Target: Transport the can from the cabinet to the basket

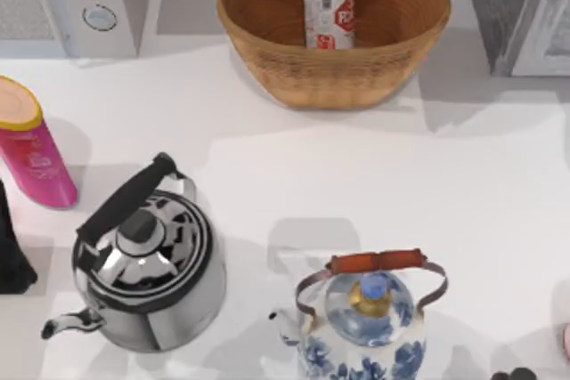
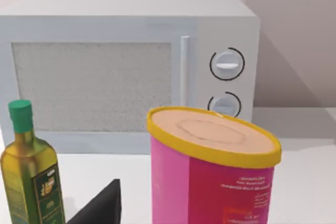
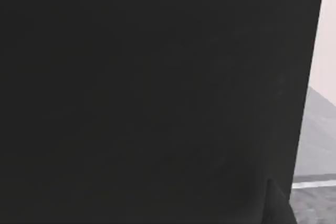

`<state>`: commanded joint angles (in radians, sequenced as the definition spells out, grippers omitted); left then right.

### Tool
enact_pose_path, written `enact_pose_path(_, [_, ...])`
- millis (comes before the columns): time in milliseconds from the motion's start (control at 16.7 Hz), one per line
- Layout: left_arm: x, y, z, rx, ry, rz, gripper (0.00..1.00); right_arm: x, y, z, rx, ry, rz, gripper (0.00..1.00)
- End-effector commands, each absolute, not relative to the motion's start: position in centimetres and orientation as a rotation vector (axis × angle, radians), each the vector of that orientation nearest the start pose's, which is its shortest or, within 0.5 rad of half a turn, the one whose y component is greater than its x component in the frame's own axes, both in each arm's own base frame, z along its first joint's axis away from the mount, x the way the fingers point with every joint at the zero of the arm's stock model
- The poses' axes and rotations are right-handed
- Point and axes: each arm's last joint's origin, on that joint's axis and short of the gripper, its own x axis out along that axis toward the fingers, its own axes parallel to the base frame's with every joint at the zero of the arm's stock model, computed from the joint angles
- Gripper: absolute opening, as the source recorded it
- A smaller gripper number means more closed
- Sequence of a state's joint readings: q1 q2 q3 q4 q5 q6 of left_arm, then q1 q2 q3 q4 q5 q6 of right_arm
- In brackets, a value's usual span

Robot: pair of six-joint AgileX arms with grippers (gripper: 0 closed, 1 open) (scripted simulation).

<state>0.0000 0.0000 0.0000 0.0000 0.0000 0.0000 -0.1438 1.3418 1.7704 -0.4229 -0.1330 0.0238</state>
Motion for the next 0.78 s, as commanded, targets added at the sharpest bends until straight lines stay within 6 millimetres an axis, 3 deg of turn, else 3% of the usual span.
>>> enact_pose_path(180, [10.6,-0.1,16.0,0.000,0.000,0.000,1.00,25.6,3.3,51.3,0.007,-0.001,0.001,1.00])
enact_pose_path(360, [10.6,-0.1,16.0,0.000,0.000,0.000,1.00,24.0,7.5,51.1,0.005,0.000,0.000,1.00])
enact_pose_path(540, [10.6,-0.1,16.0,0.000,0.000,0.000,1.00,22.9,9.5,51.0,0.002,0.002,0.000,1.00])
enact_pose_path(780, [10.6,-0.1,16.0,0.000,0.000,0.000,1.00,22.7,9.8,51.0,0.002,0.002,0.000,1.00])
